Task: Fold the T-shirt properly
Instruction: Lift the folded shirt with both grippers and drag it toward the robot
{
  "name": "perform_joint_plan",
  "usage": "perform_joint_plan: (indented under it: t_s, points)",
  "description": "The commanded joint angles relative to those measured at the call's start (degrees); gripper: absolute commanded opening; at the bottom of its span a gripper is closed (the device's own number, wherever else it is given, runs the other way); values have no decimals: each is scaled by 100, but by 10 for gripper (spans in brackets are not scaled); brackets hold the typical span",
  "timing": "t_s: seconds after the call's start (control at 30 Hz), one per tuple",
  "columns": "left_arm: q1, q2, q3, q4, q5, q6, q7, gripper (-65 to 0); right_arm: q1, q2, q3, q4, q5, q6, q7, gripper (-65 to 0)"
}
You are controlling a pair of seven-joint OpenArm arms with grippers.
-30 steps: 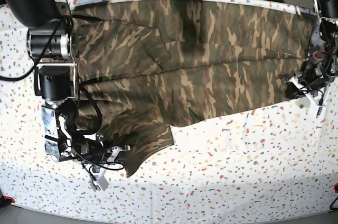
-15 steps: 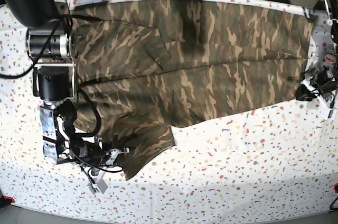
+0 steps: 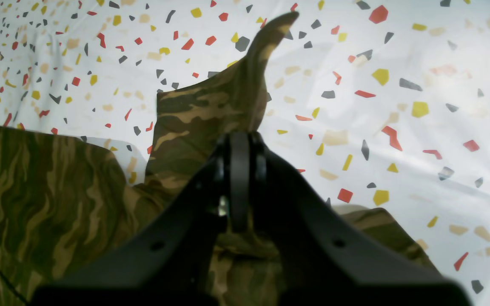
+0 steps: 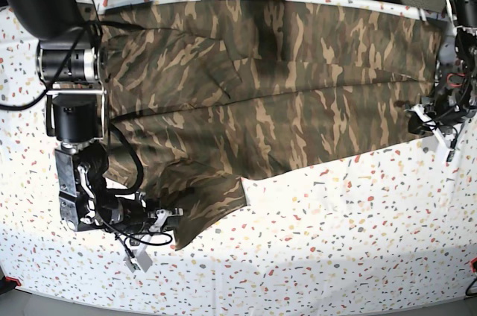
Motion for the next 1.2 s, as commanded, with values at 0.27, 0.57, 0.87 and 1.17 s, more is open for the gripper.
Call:
perform_joint_plan:
  t_s: [0.27, 0.57, 0.87, 1.17]
  points:
    - [-83, -627, -33, 275, -1513, -9, 190, -650, 175, 293, 9, 518, 695, 47, -494, -650]
    - [-55, -706, -33, 804, -2599, -28, 1110, -650, -822, 763, 20, 2120, 1725, 47, -1300, -650]
    - [291, -708, -35, 2059, -2826, -24, 2194, -650, -2184, 1436, 433, 3971, 2761, 47, -2118, -650]
    - [1543, -826, -52, 3639, -2820, -2, 2271, -650, -3512, 1523, 2024, 5517, 3888, 47, -3016, -650]
